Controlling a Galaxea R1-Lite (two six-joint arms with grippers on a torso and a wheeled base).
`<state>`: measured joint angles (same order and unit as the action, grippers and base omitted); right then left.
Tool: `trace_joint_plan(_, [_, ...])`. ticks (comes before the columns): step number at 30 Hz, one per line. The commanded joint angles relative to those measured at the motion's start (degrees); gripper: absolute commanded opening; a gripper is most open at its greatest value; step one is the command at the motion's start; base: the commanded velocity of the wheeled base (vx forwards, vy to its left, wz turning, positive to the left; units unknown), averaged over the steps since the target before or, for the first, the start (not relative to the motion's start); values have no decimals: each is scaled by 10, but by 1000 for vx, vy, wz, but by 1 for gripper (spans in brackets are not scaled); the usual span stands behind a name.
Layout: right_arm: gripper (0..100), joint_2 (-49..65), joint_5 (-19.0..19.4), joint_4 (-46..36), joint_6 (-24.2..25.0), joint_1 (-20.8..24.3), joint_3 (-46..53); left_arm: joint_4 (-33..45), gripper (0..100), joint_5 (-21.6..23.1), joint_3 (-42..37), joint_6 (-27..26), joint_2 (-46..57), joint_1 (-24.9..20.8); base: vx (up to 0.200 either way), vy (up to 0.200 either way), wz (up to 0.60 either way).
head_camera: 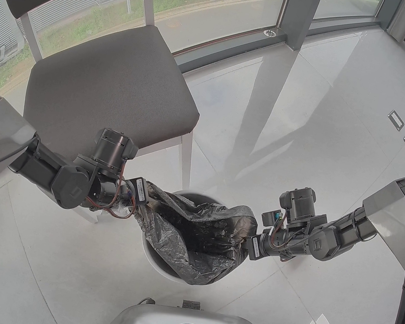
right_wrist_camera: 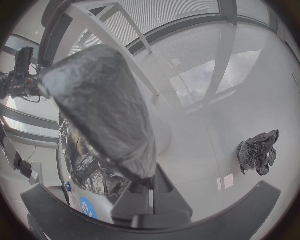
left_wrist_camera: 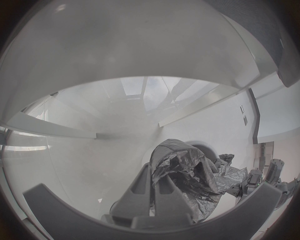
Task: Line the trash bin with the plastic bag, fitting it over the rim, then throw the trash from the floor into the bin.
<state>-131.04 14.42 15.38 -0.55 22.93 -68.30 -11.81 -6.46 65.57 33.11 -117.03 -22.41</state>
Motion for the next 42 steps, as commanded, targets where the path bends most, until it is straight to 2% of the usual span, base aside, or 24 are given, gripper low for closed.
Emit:
trace_joint_plan(1, [0,-19,0,0,14,-1,-31,-12,0,-3,20,2,-14,7,0,0,0])
trace_joint_plan(8, [0,-13,0,-1,20,-1,-22,-6,0,-11,5,2,-3,3,0,0,0])
trace_joint_plan(17, [0,14,-1,-1,13,5,30,-7,0,-10,-84,22,61,-16,0,0,0])
trace_joint_plan(26, [0,12,-2,-1,12,16,28,-8,0,-12,-89,35,63,-26,0,0,0])
trace_joint_plan(27, [100,12,-2,0,13,15,26,-8,0,-12,-89,35,63,-25,0,0,0])
trace_joint_plan(42, [100,45,-3,2,12,-5,10,-12,0,-14,-56,34,39,-7,0,0,0])
